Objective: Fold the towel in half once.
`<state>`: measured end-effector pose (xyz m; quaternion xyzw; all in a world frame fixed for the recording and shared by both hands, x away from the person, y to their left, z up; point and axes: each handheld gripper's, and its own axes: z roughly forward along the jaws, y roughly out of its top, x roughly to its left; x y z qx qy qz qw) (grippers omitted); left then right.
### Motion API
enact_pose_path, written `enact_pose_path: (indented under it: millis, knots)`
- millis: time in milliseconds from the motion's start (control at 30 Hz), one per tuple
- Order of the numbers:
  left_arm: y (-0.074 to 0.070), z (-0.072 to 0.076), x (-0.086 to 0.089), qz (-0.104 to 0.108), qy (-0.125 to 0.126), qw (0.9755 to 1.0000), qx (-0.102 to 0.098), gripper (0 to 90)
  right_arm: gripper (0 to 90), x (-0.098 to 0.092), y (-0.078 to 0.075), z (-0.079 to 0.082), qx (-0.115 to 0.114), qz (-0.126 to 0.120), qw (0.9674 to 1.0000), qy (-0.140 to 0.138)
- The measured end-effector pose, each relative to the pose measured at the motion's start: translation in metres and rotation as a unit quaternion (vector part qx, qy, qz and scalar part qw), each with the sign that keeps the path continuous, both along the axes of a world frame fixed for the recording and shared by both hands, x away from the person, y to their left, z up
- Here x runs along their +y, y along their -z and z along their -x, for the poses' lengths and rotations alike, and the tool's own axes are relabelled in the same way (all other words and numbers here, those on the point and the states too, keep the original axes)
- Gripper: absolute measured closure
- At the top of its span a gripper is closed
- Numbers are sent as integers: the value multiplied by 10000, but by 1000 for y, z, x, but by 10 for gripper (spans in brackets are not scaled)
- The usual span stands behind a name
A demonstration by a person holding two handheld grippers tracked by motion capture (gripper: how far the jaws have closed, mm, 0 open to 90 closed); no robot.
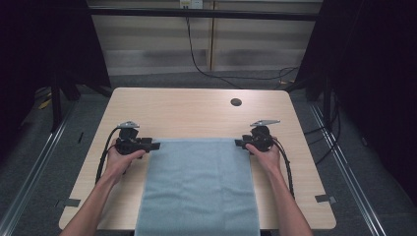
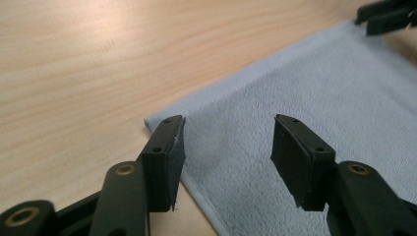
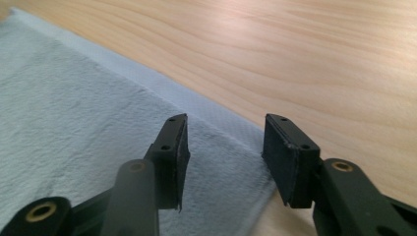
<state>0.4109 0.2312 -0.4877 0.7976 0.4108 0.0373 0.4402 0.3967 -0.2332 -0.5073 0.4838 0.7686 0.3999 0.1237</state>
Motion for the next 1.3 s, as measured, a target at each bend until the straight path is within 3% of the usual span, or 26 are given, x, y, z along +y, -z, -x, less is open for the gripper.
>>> enact_pose_path:
  millis: [100, 200, 267, 333, 367, 467, 533, 567, 633, 700, 800, 933, 1000, 1133, 1233, 1300]
  knots:
    - [2, -2, 2, -71, -91, 9999, -12, 429, 453, -2, 1, -2, -26, -79, 10000, 54]
    - [6, -4, 3, -29, -326, 9995, -19, 399, 412, -1, 0, -2, -73, 19, 10000, 46]
    - [9, -4, 3, -72, -263, 9996, 41, 389, 413, 0, -2, 0, -114, 158, 9998, 40]
    - [10, -5, 3, -107, -263, 9996, 15, 393, 407, -1, -7, 1, -244, 76, 9996, 72]
    - [11, -6, 2, -36, -294, 9996, 18, 393, 406, -1, -8, 1, -199, 95, 9997, 101]
    - [13, -7, 1, -128, -255, 9996, -8, 399, 400, -2, -2, 0, -49, 298, 9995, 51]
    - [15, -7, -1, -125, -260, 9996, -48, 410, 400, -3, 0, 1, -72, 263, 9996, 51]
    - [15, -7, -1, -93, -258, 9996, -18, 418, 401, -2, 2, 1, -28, 327, 9995, 15]
    - [16, -8, -3, -70, -268, 9996, -60, 418, 404, 1, 3, 4, -149, 508, 9986, 12]
    - [17, -9, -4, -175, -272, 9994, -130, 418, 468, 7, 1, 6, -165, 748, 9971, 0]
    - [18, -8, -5, -175, -214, 9996, -79, 416, 680, 12, 0, 8, -140, 686, 9974, -151]
    - [21, -9, -8, -253, -149, 9994, -178, 413, 806, 12, 2, 12, -157, 431, 9987, -200]
    - [22, -10, -8, -187, -147, 9996, -162, 414, 823, 11, 3, 12, -151, 327, 9991, -207]
    - [24, -10, -10, -250, -119, 9991, -318, 458, 825, 11, 4, 13, -154, 307, 9992, -201]
    - [24, -7, -18, -497, 3, 9974, -527, 474, 825, 10, 4, 13, -167, 259, 9994, -179]
    - [23, -3, -25, -690, 221, 9951, -670, 514, 824, 10, 5, 14, -202, 258, 9993, -179]
